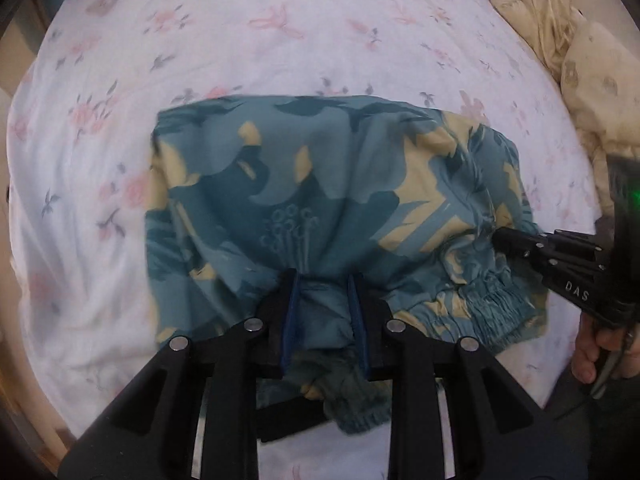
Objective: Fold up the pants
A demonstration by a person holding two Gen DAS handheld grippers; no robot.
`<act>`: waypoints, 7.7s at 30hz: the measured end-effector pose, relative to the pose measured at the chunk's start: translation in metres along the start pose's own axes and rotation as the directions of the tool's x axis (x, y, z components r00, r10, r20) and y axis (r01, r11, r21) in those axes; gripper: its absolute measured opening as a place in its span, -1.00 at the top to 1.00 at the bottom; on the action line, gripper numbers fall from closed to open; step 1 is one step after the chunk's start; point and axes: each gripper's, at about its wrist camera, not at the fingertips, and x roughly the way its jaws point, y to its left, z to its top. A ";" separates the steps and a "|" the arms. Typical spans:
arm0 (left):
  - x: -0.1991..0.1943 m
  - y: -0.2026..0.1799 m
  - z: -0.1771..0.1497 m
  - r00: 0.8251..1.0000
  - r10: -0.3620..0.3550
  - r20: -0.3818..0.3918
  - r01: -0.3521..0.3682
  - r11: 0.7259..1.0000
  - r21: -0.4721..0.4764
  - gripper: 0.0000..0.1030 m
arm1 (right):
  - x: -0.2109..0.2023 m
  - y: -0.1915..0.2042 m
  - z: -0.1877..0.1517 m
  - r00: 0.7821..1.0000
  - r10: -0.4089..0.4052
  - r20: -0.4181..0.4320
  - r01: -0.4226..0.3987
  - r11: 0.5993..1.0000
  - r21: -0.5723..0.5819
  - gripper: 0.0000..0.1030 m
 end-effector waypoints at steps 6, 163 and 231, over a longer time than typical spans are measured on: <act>-0.037 0.030 0.001 0.995 0.077 0.065 -0.072 0.994 -0.083 0.19 | -0.030 -0.025 -0.003 0.997 0.064 0.036 -0.066 0.996 0.064 0.85; -0.092 0.035 0.020 0.935 -0.110 0.336 0.142 0.987 -0.072 0.87 | -0.073 -0.030 0.027 0.840 0.420 0.344 -0.494 0.854 0.162 0.74; -0.244 -0.053 -0.044 0.619 0.169 0.767 -0.195 0.979 -0.059 -0.99 | -0.243 0.069 -0.028 0.699 -0.115 0.706 0.106 0.993 0.056 -1.00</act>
